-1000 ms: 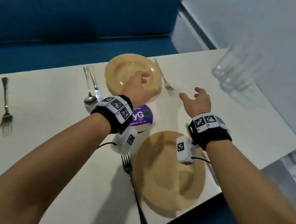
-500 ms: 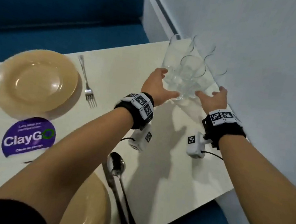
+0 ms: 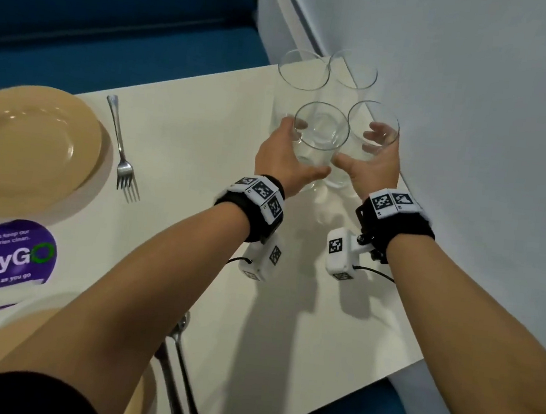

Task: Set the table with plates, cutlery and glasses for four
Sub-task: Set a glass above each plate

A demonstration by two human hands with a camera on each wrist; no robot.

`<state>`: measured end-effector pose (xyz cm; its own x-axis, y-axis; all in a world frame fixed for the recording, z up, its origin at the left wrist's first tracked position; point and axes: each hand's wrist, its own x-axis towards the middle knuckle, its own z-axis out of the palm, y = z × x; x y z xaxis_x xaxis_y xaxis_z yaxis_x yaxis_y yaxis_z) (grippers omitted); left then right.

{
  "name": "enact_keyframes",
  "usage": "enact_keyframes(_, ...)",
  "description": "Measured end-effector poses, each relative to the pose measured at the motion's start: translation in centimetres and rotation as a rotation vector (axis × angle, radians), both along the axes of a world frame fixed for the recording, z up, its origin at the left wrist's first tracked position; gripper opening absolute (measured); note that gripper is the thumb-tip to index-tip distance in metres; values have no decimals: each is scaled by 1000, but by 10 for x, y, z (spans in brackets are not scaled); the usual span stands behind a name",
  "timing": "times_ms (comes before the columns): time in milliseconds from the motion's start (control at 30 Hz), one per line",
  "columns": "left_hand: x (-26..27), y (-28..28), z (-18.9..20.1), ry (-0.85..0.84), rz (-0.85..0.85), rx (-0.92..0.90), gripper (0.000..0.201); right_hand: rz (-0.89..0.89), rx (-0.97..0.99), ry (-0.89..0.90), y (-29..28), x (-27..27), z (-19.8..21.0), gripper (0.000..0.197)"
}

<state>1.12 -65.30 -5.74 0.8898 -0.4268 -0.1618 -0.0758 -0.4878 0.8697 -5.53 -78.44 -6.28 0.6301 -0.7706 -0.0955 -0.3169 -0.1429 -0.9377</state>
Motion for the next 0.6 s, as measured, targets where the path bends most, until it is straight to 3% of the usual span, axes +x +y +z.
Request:
enact_keyframes(300,-3,115,15,2,96,-61,73,130,-125,-43,99,-5,15,72)
enact_keyframes(600,6,354,43,-125,184,-42,70,267,-149,-96,314,30,35,71)
